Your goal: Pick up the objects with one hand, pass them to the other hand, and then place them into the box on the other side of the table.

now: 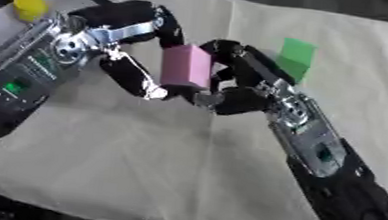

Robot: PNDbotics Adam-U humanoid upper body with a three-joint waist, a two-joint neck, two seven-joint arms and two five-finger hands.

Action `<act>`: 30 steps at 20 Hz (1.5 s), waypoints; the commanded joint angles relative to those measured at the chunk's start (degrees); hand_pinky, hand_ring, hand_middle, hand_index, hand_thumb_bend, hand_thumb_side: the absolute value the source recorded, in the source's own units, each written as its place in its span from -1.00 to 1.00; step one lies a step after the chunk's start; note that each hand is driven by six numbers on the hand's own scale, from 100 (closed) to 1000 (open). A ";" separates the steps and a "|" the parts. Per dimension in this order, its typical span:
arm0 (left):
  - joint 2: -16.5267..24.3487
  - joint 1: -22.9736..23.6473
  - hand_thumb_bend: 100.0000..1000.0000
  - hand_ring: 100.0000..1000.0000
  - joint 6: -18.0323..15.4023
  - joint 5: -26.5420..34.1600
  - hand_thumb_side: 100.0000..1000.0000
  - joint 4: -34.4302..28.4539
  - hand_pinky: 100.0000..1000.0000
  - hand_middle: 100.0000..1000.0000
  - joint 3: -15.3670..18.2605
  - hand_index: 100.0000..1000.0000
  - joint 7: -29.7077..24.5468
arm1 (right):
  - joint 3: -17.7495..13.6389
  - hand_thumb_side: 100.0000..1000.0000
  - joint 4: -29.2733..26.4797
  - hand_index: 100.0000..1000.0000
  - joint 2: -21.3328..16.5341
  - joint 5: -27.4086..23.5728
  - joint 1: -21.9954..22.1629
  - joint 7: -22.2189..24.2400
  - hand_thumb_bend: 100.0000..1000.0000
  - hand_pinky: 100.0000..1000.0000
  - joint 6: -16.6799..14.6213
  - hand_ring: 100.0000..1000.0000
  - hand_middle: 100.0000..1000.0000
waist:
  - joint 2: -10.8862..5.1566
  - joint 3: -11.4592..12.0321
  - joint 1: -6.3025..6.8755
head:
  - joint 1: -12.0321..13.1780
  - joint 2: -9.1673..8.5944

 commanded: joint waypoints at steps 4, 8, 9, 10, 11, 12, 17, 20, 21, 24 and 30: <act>0.97 -1.11 -0.90 0.14 1.00 1.33 -0.97 -0.98 0.52 -0.07 0.94 -0.04 1.26 | 0.58 -1.00 -0.99 -0.21 -0.44 0.58 -0.43 0.60 -0.20 -0.56 0.61 0.44 -0.41 | -0.90 0.25 -0.01 | 0.04 0.31; 1.08 -0.99 -0.94 0.12 1.67 2.45 -0.94 -1.63 0.52 -0.11 0.99 -0.13 1.14 | 0.55 -1.00 -0.72 -0.13 -0.43 1.38 -0.29 0.47 -0.03 -0.50 1.32 0.48 -0.33 | -0.99 0.30 -0.05 | 0.14 0.31; 1.09 -0.97 -0.96 0.11 1.85 2.62 -0.93 -1.79 0.52 -0.13 1.02 -0.17 1.07 | 0.53 -1.00 -0.68 -0.09 -0.46 1.66 -0.29 0.36 0.06 -0.46 1.41 0.51 -0.30 | -1.00 0.31 -0.03 | 0.16 0.31; 1.12 -0.97 -0.98 0.11 2.02 2.79 -0.92 -1.97 0.52 -0.14 1.05 -0.19 0.97 | 0.50 -1.00 -0.68 -0.06 -0.50 1.97 -0.30 0.25 0.10 -0.43 1.42 0.52 -0.27 | -1.01 0.31 -0.02 | 0.17 0.31; 1.15 -0.96 -1.00 0.10 2.24 2.98 -0.92 -2.15 0.52 -0.16 1.09 -0.21 0.83 | 0.47 -1.00 -0.70 -0.04 -0.53 2.26 -0.30 0.15 0.13 -0.41 1.37 0.54 -0.25 | -1.01 0.31 -0.01 | 0.18 0.31; 1.18 -0.97 -0.99 0.09 2.49 3.16 -0.91 -2.32 0.52 -0.17 1.12 -0.22 0.69 | 0.46 -1.00 -0.71 -0.02 -0.56 2.53 -0.29 0.09 0.16 -0.39 1.29 0.55 -0.23 | -1.02 0.31 0.01 | 0.18 0.31; 1.38 -0.94 -1.00 0.06 3.43 3.63 -0.87 -3.31 0.51 -0.22 1.22 -0.28 -0.19 | 0.30 -1.00 -0.61 0.18 -0.67 3.88 -0.24 0.25 0.33 -0.31 0.82 0.65 -0.08 | -1.04 0.20 0.10 | 0.27 0.31; 1.51 -0.90 -1.00 0.06 3.91 3.76 -0.86 -3.85 0.51 -0.24 1.34 -0.31 -0.74 | 0.12 -0.91 -0.52 0.27 -0.72 4.89 -0.25 -0.10 0.32 -0.29 0.73 0.69 -0.03 | -1.05 0.18 0.16 | 0.32 0.31; 1.54 -0.89 -1.00 0.05 4.04 3.83 -0.86 -4.04 0.51 -0.24 1.37 -0.32 -0.92 | 0.08 -0.88 -0.49 0.30 -0.71 5.11 -0.25 -0.28 0.31 -0.29 0.75 0.69 -0.02 | -1.07 0.18 0.18 | 0.32 0.31; 1.57 -0.83 -1.00 0.04 4.51 3.97 -0.84 -4.45 0.51 -0.27 1.39 -0.34 -1.53 | 0.04 -0.81 -0.38 0.33 -0.61 5.21 -0.16 -0.86 0.27 -0.28 0.89 0.71 0.00 | -1.10 0.14 0.18 | 0.35 0.31; 2.13 -0.65 -1.00 0.03 5.76 3.49 -0.82 -6.30 0.48 -0.31 1.97 -0.38 -3.01 | -0.51 -0.46 -0.17 0.45 -1.02 6.74 -0.01 -3.49 0.17 -0.25 1.43 0.77 0.09 | -1.22 0.21 0.24 | 0.52 0.31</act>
